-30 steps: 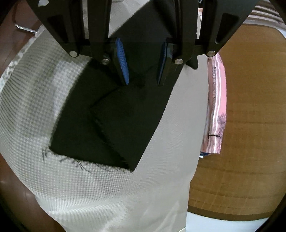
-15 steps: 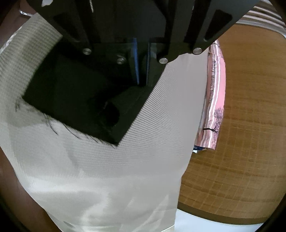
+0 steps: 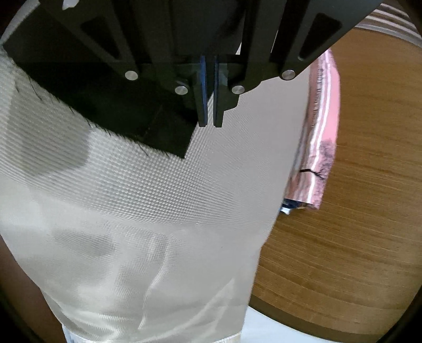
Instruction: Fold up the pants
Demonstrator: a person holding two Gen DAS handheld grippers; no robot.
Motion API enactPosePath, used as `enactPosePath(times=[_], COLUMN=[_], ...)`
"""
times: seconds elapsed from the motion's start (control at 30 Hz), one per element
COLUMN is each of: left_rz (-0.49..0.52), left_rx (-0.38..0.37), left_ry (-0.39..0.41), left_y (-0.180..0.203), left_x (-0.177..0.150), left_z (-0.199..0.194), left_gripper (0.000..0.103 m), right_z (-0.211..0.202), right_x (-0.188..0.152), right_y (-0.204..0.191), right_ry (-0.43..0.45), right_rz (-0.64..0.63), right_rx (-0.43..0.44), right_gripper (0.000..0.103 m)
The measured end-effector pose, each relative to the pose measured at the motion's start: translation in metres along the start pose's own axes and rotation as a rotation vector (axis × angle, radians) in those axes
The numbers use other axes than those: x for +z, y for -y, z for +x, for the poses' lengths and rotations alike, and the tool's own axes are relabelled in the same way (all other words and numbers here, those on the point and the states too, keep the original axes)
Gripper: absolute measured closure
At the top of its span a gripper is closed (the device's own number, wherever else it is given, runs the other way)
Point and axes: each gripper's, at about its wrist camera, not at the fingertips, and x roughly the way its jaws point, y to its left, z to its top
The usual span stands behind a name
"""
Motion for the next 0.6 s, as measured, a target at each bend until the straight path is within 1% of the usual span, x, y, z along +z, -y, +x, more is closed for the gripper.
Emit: enactPosePath(times=[0.07, 0.13, 0.23, 0.27, 0.33, 0.43, 0.53, 0.6], left_rz=[-0.019, -0.05, -0.11, -0.124, -0.139, -0.155, -0.147, -0.123], left_rx=[0.005, 0.011, -0.015, -0.028, -0.037, -0.047, -0.064, -0.049], left_ry=[-0.014, -0.032, -0.046, -0.043, -0.033, -0.018, 0.011, 0.045], left_y=[-0.007, -0.014, -0.024, -0.026, -0.029, -0.03, -0.029, -0.024], left_x=[-0.004, -0.005, -0.001, 0.001, 0.007, 0.014, 0.017, 0.02], left_z=[0.002, 0.006, 0.014, 0.016, 0.019, 0.024, 0.025, 0.023], left_gripper=[0.103, 0.103, 0.101, 0.101, 0.1, 0.1, 0.102, 0.103], right_z=[0.006, 0.004, -0.01, -0.015, -0.023, -0.024, -0.01, 0.004], right_x=[0.0, -0.005, -0.017, -0.021, -0.037, -0.063, -0.09, -0.102], right_y=[-0.002, -0.006, -0.012, -0.012, -0.015, -0.015, -0.012, -0.012], right_ry=[-0.016, -0.03, -0.032, -0.032, -0.079, -0.161, -0.25, -0.287], right_rz=[-0.012, -0.033, -0.055, -0.065, -0.103, -0.167, -0.203, -0.216], right_rx=[-0.01, 0.013, 0.059, 0.073, 0.108, 0.116, 0.102, 0.093], right_gripper=[0.094, 0.092, 0.081, 0.081, 0.081, 0.081, 0.082, 0.082])
